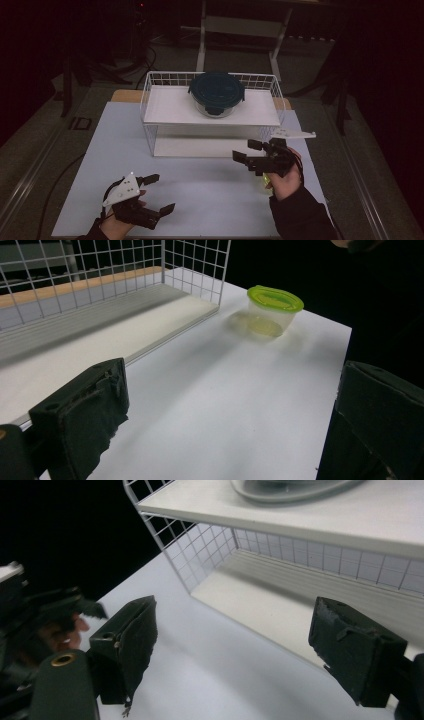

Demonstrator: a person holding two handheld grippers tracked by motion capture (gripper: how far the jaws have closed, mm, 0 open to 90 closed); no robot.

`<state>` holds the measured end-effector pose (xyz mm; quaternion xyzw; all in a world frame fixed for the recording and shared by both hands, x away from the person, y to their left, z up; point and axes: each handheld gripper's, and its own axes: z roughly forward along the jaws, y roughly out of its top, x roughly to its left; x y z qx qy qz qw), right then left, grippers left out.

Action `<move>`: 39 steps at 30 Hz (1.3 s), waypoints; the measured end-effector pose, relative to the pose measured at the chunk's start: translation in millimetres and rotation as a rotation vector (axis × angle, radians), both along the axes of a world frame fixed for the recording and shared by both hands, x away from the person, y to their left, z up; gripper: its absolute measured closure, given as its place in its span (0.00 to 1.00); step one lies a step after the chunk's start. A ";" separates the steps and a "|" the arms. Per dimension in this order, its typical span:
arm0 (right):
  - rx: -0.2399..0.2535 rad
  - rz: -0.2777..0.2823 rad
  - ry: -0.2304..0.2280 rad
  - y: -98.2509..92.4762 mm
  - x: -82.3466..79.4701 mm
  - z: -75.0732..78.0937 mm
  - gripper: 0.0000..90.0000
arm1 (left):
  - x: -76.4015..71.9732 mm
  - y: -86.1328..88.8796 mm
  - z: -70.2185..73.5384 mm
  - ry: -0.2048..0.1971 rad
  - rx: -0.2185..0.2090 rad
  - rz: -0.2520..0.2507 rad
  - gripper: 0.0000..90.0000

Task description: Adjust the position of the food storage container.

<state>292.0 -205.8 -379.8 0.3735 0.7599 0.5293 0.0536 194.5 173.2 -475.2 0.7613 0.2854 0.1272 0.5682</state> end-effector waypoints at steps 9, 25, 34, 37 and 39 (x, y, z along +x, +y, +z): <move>-0.007 0.005 -0.064 -31.0 -19.9 -10.6 0.17 | 2.0 -1.9 -4.3 -0.003 -0.009 -0.002 0.00; -0.096 -0.117 -0.082 -83.9 -37.8 -44.5 0.25 | 2.4 -3.3 -6.1 0.006 -0.048 -0.025 0.00; -0.131 -0.185 -0.032 -111.5 -42.3 -61.1 0.41 | 1.1 -3.7 -5.8 -0.003 -0.056 -0.045 0.00; -0.148 -0.207 -0.020 -120.2 -44.3 -67.6 0.49 | 1.0 -3.3 -5.4 -0.005 -0.057 -0.046 0.00; -0.157 -0.227 -0.018 -126.4 -45.8 -70.9 0.53 | 1.0 -3.1 -5.2 -0.006 -0.058 -0.045 0.00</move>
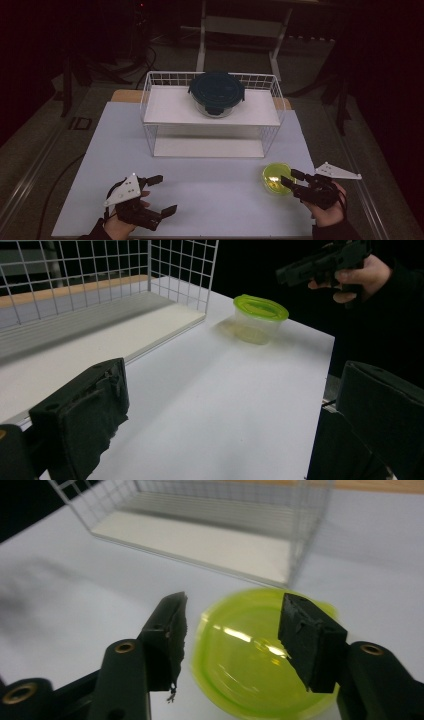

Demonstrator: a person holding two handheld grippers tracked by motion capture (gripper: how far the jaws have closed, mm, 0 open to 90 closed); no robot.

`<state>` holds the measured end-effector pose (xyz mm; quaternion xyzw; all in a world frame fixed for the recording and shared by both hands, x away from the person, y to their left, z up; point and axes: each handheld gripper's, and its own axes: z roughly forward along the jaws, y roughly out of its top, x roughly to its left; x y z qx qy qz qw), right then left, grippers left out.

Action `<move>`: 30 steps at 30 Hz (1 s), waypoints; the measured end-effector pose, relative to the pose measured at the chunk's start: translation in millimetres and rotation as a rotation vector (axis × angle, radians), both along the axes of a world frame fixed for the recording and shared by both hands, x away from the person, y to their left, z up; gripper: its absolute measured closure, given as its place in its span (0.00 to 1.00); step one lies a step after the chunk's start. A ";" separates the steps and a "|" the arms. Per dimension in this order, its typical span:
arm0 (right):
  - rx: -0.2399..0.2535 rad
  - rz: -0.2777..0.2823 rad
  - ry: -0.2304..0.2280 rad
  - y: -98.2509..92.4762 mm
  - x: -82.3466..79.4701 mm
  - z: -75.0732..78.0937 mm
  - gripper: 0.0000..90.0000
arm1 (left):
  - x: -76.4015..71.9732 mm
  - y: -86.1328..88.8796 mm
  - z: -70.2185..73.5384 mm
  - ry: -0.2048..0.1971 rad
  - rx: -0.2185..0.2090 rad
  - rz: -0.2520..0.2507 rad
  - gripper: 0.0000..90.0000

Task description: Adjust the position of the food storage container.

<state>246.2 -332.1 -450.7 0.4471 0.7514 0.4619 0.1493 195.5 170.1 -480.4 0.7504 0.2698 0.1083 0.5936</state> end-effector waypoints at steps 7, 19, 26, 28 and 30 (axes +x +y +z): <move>-0.016 -0.057 0.012 -24.9 -2.8 -8.0 0.78 | 0.3 -0.3 -0.8 0.004 -0.002 -0.005 0.00; -0.053 -0.143 0.099 -47.5 3.0 -36.4 1.00 | 0.6 0.2 -1.3 0.001 0.002 -0.005 0.00; -0.052 -0.171 0.154 -49.2 9.2 -56.1 1.00 | 0.7 0.4 -1.2 0.000 0.002 -0.004 0.00; -0.055 -0.166 0.178 -46.2 11.9 -64.8 1.00 | 0.9 -0.1 -1.0 -0.002 -0.004 -0.004 0.00; -0.056 -0.163 0.183 -44.4 12.7 -66.6 1.00 | 0.8 -0.5 -1.1 0.000 -0.003 -0.004 0.00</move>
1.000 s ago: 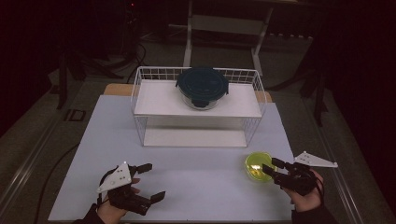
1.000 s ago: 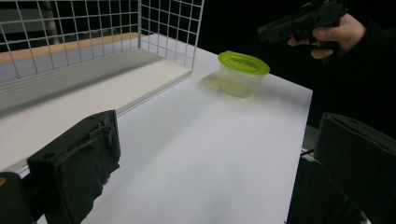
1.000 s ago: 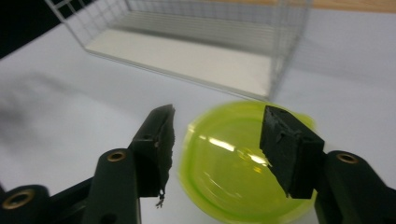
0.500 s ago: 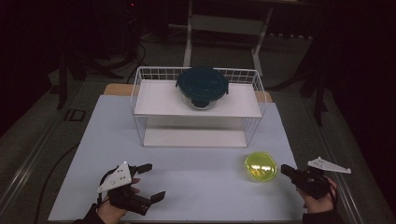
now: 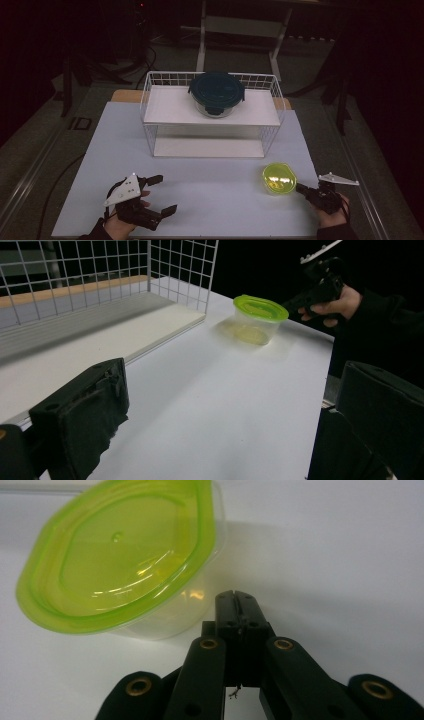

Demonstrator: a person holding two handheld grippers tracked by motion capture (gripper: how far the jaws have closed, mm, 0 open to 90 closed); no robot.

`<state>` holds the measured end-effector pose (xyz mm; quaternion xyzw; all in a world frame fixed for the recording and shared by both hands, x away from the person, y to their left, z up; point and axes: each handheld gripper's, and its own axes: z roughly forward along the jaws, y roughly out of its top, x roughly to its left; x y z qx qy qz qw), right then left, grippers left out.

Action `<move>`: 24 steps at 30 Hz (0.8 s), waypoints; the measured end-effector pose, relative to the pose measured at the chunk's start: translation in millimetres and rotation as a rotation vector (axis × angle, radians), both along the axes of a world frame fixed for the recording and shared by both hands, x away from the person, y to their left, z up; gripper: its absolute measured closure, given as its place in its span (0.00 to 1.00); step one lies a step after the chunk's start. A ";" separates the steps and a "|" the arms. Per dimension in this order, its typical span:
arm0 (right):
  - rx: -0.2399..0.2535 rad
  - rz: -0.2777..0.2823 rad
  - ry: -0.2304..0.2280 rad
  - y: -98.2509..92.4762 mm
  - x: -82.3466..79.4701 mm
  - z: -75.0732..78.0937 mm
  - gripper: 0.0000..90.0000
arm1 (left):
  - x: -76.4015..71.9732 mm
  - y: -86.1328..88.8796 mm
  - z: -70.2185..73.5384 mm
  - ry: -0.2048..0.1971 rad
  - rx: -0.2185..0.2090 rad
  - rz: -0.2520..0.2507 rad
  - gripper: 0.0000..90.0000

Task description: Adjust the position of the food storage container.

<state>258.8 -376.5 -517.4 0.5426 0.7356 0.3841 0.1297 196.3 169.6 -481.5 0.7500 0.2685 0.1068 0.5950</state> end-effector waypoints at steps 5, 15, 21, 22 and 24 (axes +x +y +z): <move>-0.014 0.037 0.032 14.8 4.2 -7.6 1.00 | -0.6 -0.9 -0.7 -0.004 0.007 -0.004 0.00; -0.050 0.096 0.042 35.4 10.1 -9.3 1.00 | -0.6 -1.0 -1.0 -0.005 0.013 -0.007 0.00; -0.015 0.077 0.023 30.4 19.3 -8.6 1.00 | -0.2 -0.2 -1.8 -0.001 0.010 -0.006 0.00; -0.019 0.077 0.025 30.8 20.6 -8.9 1.00 | -0.2 -0.4 -2.0 -0.002 0.012 -0.006 0.00; -0.024 0.083 0.029 32.9 22.2 -10.1 1.00 | -0.3 -0.6 -2.2 -0.002 0.012 -0.008 0.00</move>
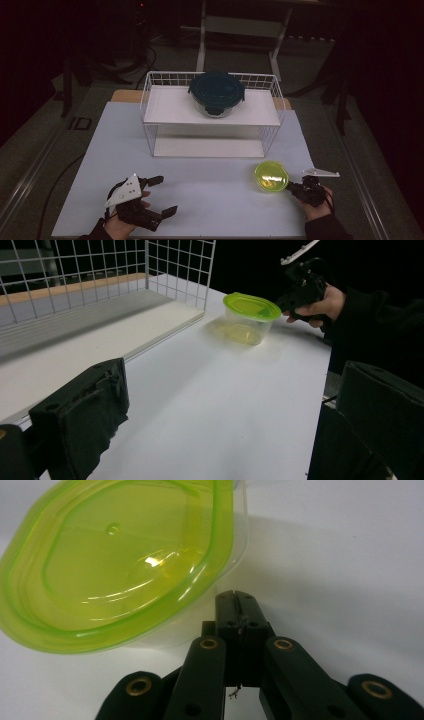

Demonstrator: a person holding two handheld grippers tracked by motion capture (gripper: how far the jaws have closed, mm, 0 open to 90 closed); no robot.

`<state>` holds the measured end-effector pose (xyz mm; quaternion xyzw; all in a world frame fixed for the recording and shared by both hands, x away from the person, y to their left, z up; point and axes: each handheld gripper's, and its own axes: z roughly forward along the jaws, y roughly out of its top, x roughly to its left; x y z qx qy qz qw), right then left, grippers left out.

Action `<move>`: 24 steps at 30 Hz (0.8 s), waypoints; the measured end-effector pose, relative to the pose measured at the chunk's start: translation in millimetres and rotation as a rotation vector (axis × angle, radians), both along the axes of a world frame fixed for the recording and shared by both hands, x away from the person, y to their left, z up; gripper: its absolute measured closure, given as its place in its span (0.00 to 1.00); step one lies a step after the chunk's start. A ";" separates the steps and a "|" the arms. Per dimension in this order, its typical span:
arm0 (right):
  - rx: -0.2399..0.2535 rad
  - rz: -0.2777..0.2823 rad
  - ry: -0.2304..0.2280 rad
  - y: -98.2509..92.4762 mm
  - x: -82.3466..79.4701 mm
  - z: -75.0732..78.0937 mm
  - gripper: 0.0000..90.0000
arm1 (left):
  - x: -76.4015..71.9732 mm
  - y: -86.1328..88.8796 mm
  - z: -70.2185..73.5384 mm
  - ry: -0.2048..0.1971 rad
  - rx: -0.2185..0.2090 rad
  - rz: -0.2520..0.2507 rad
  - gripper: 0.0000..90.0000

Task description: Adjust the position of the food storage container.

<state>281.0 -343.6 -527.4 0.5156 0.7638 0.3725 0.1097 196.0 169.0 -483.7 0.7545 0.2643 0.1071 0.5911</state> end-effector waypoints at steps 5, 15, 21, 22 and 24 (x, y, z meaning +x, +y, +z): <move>-0.001 0.037 0.006 11.3 0.8 -0.6 1.00 | -0.1 -0.2 -0.2 -0.001 0.001 -0.001 0.00; 0.005 0.107 0.023 42.7 6.5 -0.8 1.00 | -0.7 -0.5 0.3 -0.004 0.003 -0.004 0.00; -0.010 0.151 0.032 63.7 10.4 -2.6 1.00 | -0.7 0.1 -0.1 -0.002 0.007 -0.004 0.00; -0.016 0.152 0.029 64.7 11.1 -2.5 1.00 | -0.8 0.3 -0.2 -0.002 0.004 -0.004 0.00; -0.024 0.144 0.024 63.9 13.1 -1.3 1.00 | -1.0 0.5 0.1 -0.004 0.006 -0.003 0.00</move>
